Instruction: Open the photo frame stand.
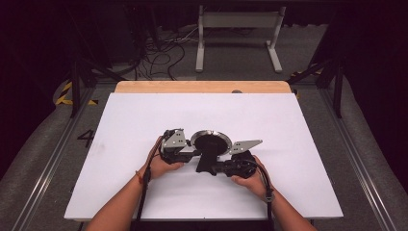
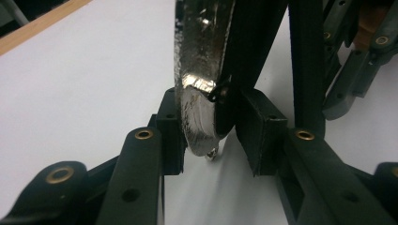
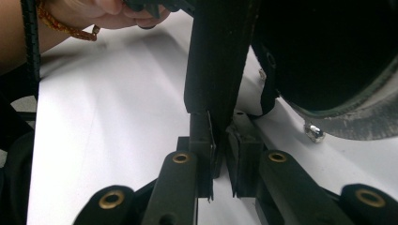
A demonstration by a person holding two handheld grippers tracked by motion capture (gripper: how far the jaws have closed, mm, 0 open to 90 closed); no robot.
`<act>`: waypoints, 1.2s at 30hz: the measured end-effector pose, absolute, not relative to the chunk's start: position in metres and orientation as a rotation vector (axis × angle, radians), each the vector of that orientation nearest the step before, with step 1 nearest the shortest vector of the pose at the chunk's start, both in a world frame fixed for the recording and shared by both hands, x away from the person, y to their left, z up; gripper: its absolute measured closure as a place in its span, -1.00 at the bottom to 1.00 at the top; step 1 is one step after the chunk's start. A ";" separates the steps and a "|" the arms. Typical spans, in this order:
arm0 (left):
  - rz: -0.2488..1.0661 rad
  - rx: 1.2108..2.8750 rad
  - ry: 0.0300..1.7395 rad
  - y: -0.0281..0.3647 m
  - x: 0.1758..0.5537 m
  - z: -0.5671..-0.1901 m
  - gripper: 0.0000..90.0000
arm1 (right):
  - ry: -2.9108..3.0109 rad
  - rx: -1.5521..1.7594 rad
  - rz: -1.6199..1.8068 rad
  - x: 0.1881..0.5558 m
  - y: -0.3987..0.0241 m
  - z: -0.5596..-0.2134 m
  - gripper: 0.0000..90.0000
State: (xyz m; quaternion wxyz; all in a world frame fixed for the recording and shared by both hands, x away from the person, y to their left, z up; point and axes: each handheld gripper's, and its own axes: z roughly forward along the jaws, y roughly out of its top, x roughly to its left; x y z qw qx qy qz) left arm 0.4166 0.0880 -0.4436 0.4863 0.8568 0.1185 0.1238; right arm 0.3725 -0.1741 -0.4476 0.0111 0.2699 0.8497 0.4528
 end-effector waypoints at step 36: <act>0.438 2.089 0.356 0.096 0.410 -0.442 0.30 | 2.398 0.823 1.359 0.350 -0.191 -0.415 0.95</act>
